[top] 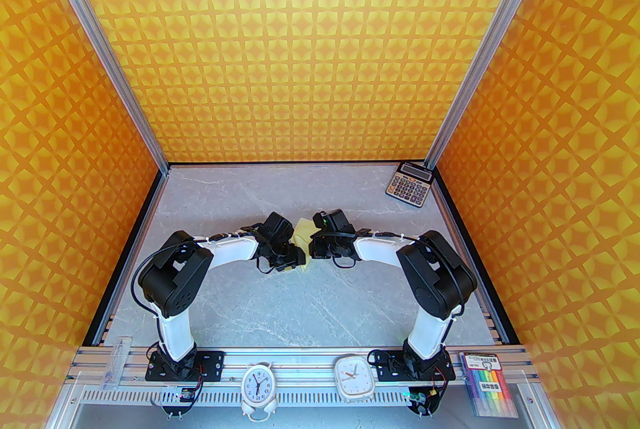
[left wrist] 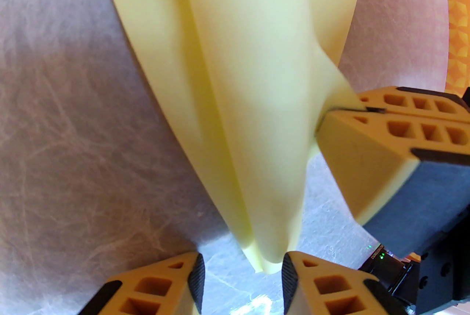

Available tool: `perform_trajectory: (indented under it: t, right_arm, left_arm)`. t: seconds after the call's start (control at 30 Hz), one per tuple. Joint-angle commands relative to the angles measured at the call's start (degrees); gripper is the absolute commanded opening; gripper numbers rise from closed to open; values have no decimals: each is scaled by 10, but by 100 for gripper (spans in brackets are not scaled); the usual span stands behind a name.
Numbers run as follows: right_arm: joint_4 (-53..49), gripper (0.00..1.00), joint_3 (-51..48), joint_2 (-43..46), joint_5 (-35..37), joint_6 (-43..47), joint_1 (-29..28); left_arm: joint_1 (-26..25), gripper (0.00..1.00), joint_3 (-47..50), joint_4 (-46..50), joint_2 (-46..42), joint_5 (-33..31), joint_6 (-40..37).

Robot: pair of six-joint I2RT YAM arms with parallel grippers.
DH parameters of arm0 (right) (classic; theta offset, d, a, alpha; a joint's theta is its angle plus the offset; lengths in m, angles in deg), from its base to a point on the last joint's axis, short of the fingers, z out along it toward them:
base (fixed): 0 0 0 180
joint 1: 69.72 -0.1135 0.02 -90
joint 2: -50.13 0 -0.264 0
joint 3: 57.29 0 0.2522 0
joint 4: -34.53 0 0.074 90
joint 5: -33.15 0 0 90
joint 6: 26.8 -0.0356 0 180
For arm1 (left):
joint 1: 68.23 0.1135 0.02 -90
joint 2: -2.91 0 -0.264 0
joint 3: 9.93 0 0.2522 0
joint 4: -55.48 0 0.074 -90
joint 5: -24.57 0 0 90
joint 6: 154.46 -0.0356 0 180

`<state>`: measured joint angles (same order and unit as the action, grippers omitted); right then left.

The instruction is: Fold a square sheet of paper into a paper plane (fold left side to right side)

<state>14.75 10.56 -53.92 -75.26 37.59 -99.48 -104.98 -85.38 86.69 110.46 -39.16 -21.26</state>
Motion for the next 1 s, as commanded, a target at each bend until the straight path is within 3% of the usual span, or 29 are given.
perform_trajectory:
  t: [0.0,0.33,0.6,0.97]
  right_arm:
    - [-12,0,16,-11,7,11,6]
    - [-13,0,21,-11,3,12,8]
    - [-14,0,24,-15,-2,13,8]
    - [-21,0,35,-21,-1,16,8]
  left_arm:
    - [1,41,-16,3,13,-4,-7]
    - [0,39,-37,19,38,-4,-13]
    - [-1,46,-26,-5,10,-4,-13]
    - [-6,41,-55,35,53,1,-26]
